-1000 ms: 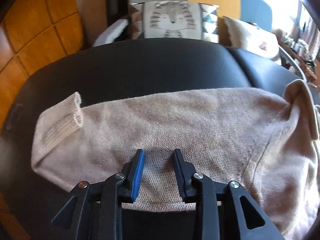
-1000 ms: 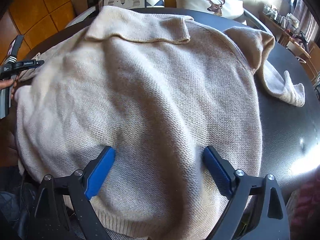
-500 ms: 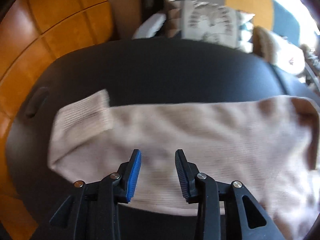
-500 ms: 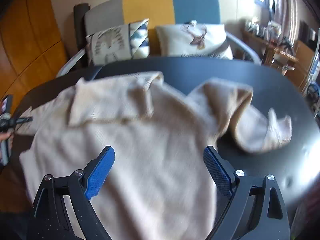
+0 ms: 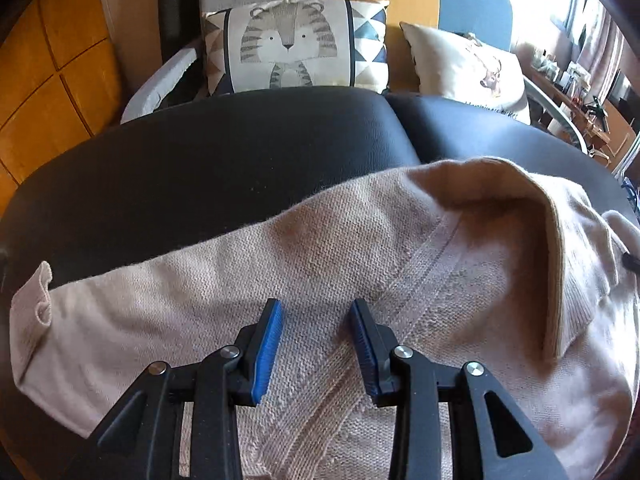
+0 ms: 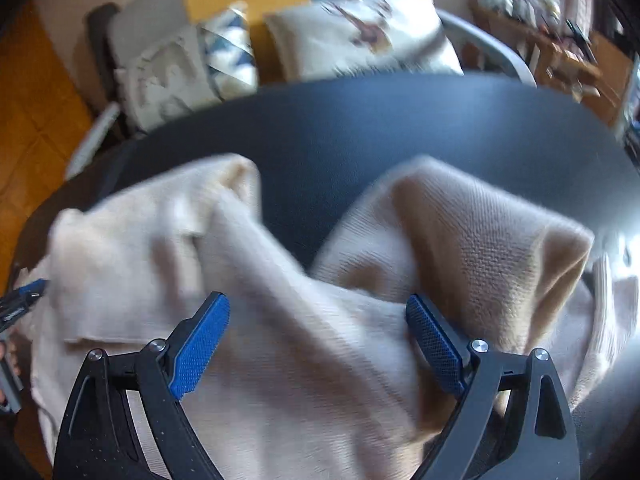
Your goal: Fold clothes
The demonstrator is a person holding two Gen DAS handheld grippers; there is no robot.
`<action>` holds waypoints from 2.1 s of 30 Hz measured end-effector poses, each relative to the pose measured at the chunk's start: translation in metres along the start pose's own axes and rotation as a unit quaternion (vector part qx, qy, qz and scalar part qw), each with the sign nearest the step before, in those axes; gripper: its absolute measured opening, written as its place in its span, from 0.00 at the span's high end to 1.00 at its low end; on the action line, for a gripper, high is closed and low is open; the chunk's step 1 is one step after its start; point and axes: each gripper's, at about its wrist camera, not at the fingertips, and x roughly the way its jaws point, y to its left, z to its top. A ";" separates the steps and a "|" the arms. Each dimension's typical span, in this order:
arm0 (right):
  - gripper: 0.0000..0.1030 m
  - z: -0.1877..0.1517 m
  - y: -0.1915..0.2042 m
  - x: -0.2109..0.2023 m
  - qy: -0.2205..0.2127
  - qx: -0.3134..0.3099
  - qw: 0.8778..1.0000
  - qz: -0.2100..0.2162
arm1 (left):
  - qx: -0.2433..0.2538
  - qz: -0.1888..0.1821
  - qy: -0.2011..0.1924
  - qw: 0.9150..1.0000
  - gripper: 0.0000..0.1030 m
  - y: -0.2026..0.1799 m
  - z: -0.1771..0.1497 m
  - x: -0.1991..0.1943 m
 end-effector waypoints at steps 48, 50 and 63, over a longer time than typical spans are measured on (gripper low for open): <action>0.00 -0.264 0.165 -0.080 -0.032 -0.202 0.979 0.022 | 0.096 -0.050 -0.015 0.994 0.38 -0.023 -0.141 -0.074; 0.00 -0.270 0.170 -0.082 -0.028 -0.223 0.974 0.023 | 0.093 -0.049 -0.017 0.994 0.38 -0.015 -0.150 -0.078; 0.00 -0.199 0.105 -0.083 -0.054 -0.105 0.993 0.005 | 0.050 -0.070 -0.038 0.996 0.40 -0.027 -0.127 -0.116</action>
